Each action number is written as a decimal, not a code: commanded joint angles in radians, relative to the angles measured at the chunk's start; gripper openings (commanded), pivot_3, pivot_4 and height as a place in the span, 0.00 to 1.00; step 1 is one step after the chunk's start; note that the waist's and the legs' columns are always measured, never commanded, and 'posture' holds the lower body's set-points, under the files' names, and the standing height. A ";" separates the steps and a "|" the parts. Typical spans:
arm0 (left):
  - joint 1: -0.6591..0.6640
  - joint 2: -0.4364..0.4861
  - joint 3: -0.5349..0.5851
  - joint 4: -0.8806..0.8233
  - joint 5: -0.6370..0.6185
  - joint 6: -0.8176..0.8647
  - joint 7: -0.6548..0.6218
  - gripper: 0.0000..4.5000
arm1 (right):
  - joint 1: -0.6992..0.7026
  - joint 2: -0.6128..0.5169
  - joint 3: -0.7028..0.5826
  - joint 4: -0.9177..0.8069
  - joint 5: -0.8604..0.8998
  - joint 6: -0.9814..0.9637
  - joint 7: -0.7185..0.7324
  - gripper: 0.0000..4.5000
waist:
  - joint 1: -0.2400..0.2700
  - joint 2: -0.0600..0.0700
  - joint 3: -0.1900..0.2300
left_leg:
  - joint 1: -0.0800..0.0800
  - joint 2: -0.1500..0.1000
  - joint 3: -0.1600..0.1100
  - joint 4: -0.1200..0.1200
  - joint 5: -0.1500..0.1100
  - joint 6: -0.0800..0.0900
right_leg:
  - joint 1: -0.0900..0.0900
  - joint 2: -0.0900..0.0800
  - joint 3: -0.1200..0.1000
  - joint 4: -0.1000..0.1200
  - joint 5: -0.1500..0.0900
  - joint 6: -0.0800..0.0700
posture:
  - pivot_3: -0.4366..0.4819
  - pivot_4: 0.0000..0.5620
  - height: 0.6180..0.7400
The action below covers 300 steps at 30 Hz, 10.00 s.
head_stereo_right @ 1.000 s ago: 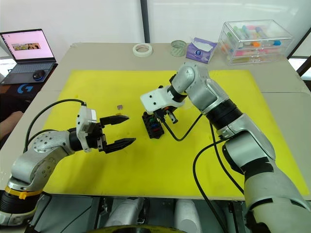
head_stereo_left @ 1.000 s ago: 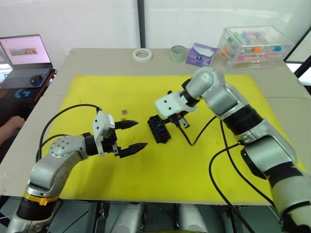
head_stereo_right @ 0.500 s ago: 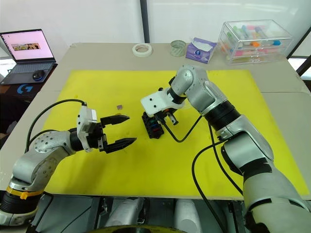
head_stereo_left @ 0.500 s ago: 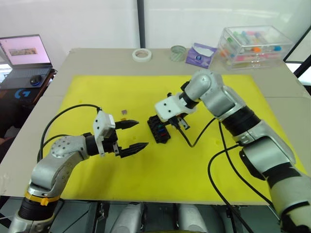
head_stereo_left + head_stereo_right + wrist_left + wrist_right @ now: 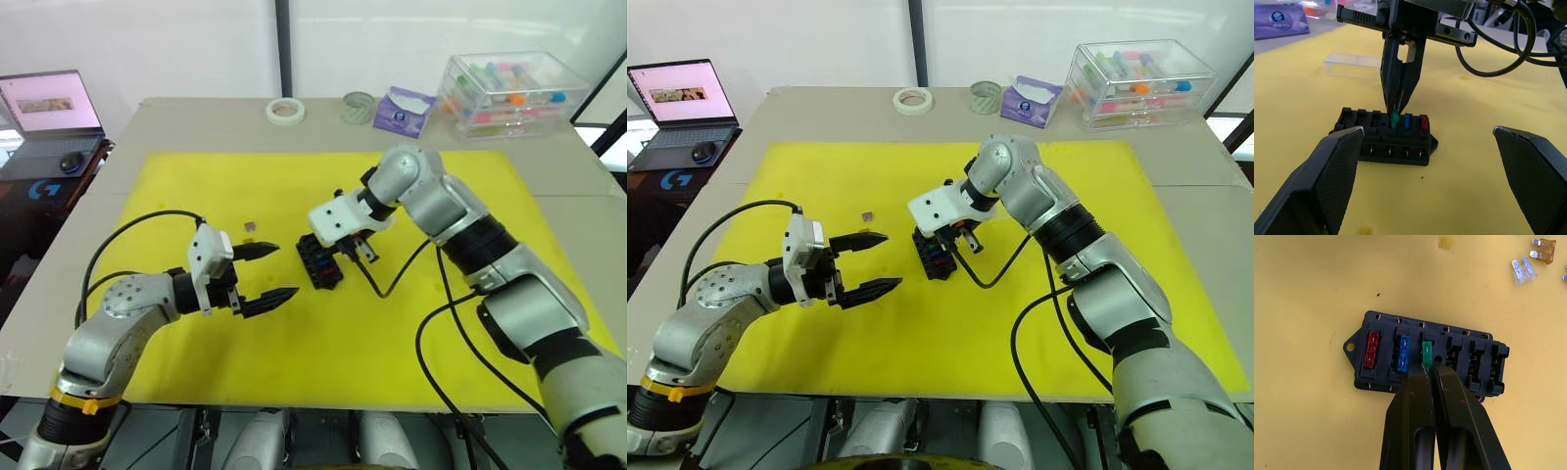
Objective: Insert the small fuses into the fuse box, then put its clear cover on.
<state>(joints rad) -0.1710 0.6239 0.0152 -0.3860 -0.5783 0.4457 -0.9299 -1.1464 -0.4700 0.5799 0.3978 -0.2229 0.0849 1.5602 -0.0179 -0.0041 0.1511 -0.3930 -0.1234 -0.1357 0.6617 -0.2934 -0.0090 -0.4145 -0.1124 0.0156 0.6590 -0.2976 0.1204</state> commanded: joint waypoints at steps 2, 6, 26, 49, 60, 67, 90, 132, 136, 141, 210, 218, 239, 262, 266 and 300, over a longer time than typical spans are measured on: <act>-0.008 -0.002 0.005 -0.018 0.001 -0.017 -0.002 0.99 | -0.023 0.014 -0.022 -0.005 0.017 0.049 0.015 0.00 | 0.000 0.000 0.000 | 0.000 0.000 0.000 0.000 0.000 0.000 | 0.000 0.000 0.000 0.000 0.000 0.000 | 0.48 0.27 1.00; -0.012 -0.003 0.004 -0.013 0.003 -0.019 -0.003 0.99 | -0.025 0.012 -0.021 -0.003 0.015 0.055 0.015 0.00 | 0.000 0.000 0.000 | 0.000 0.000 0.000 0.000 0.000 0.000 | 0.000 0.000 0.000 0.000 0.000 0.000 | 0.48 0.27 1.00; -0.005 -0.008 0.003 -0.026 -0.001 -0.006 0.008 0.99 | -0.017 0.031 0.013 0.044 -0.044 -0.015 -0.019 0.00 | -0.002 0.000 0.000 | 0.000 0.000 0.000 0.000 0.000 0.000 | 0.000 0.000 0.000 0.001 0.000 0.000 | 0.48 0.27 1.00; -0.004 -0.012 -0.005 -0.020 0.005 -0.015 0.010 0.99 | -0.020 0.046 0.002 0.057 -0.047 -0.029 -0.011 0.00 | -0.004 0.000 0.000 | 0.001 0.000 0.000 0.001 0.000 -0.001 | 0.000 0.000 0.000 0.003 0.000 0.000 | 0.48 0.27 1.00; -0.008 -0.013 -0.006 -0.018 0.009 -0.012 0.006 0.99 | -0.018 0.044 -0.004 0.053 -0.041 -0.031 -0.011 0.00 | -0.004 0.000 0.000 | 0.001 0.000 0.000 0.001 0.000 -0.001 | 0.000 0.000 0.000 0.003 0.000 0.000 | 0.48 0.27 1.00; -0.006 -0.012 -0.004 -0.020 0.006 -0.008 0.008 0.99 | -0.019 0.044 -0.003 0.056 -0.039 -0.037 -0.006 0.00 | -0.004 0.000 0.000 | 0.001 0.000 0.000 0.001 0.000 -0.001 | 0.000 0.000 0.000 0.003 0.000 0.000 | 0.48 0.27 1.00; -0.004 -0.011 -0.005 -0.026 0.009 -0.001 0.009 0.99 | -0.016 0.047 -0.007 0.062 -0.041 -0.033 -0.019 0.00 | -0.003 0.000 0.000 | 0.001 0.000 0.000 0.001 0.000 -0.001 | 0.000 0.000 0.000 0.003 0.000 0.000 | 0.48 0.27 1.00; 0.001 -0.010 -0.005 -0.028 0.006 0.006 0.004 1.00 | -0.003 0.054 -0.010 0.036 -0.028 0.044 -0.016 0.29 | 0.000 0.000 0.000 | 0.001 0.000 0.000 0.001 0.000 -0.001 | 0.000 0.000 0.000 0.003 0.000 0.000 | 0.48 0.27 1.00; 0.005 -0.009 -0.004 -0.031 0.005 0.006 0.004 1.00 | -0.003 0.055 -0.010 0.035 -0.026 0.044 -0.016 0.29 | -0.001 0.000 0.000 | 0.001 0.000 0.000 0.001 0.000 -0.001 | 0.000 0.000 0.000 0.003 0.000 0.000 | 0.48 0.27 1.00; 0.008 -0.009 -0.004 -0.033 0.004 0.007 0.005 1.00 | -0.011 0.056 -0.016 0.045 -0.019 0.038 -0.012 0.29 | -0.001 0.000 0.000 | 0.001 0.000 0.000 0.001 0.000 -0.001 | 0.000 0.000 0.000 0.003 0.000 0.000 | 0.48 0.27 1.00; -0.022 0.006 -0.005 -0.025 -0.005 0.011 -0.002 1.00 | 0.181 -0.043 -0.198 -0.144 0.302 0.164 -0.132 0.01 | 0.003 0.000 0.000 | 0.001 0.000 0.000 0.001 0.000 -0.001 | 0.000 0.000 0.000 0.002 0.000 0.000 | 0.48 0.27 1.00; -0.022 0.010 -0.005 -0.025 -0.006 0.013 -0.001 1.00 | 0.179 -0.046 -0.192 -0.112 0.281 0.141 -0.138 0.01 | 0.003 0.000 0.000 | 0.001 0.000 0.000 0.001 0.000 -0.001 | 0.000 0.000 0.000 0.002 0.000 0.000 | 0.48 0.27 1.00; -0.019 0.012 0.000 -0.027 -0.007 0.018 -0.004 1.00 | 0.188 -0.046 -0.175 -0.068 0.248 0.103 -0.126 0.01 | 0.003 0.000 0.000 | 0.001 0.000 0.000 0.001 0.000 -0.001 | 0.000 0.000 0.000 0.002 0.000 0.000 | 0.48 0.27 1.00; -0.013 0.012 0.001 -0.028 -0.004 0.017 0.000 1.00 | 0.196 -0.045 -0.127 -0.032 0.175 0.049 -0.132 0.01 | 0.004 0.000 0.000 | 0.001 0.000 0.000 0.001 0.000 -0.001 | 0.000 0.000 0.000 0.002 0.000 0.000 | 0.48 0.27 1.00; -0.010 0.012 0.001 -0.029 -0.003 0.015 0.001 1.00 | 0.207 -0.049 -0.113 -0.043 0.160 0.046 -0.127 0.01 | 0.004 0.000 0.000 | 0.001 0.000 0.000 0.001 0.000 -0.001 | 0.001 0.000 0.000 0.002 0.000 0.000 | 0.48 0.27 1.00; -0.017 0.013 -0.002 -0.015 0.005 0.009 -0.005 1.00 | 0.237 -0.077 -0.090 -0.051 0.103 -0.006 -0.146 0.01 | 0.007 0.000 -0.001 | 0.003 0.000 -0.001 0.002 0.000 -0.001 | 0.004 0.000 0.000 0.002 0.000 0.000 | 0.48 0.27 1.00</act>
<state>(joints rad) -0.1772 0.6264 -0.0052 -0.3868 -0.5754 0.4710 -0.9321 -0.9386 -0.5295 0.4550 0.3160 -0.0744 0.0586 1.4002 -0.0114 -0.0042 0.1496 -0.3898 -0.1238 -0.1368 0.6635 -0.2930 -0.0096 -0.4108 -0.1126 0.0154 0.6611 -0.2976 0.1204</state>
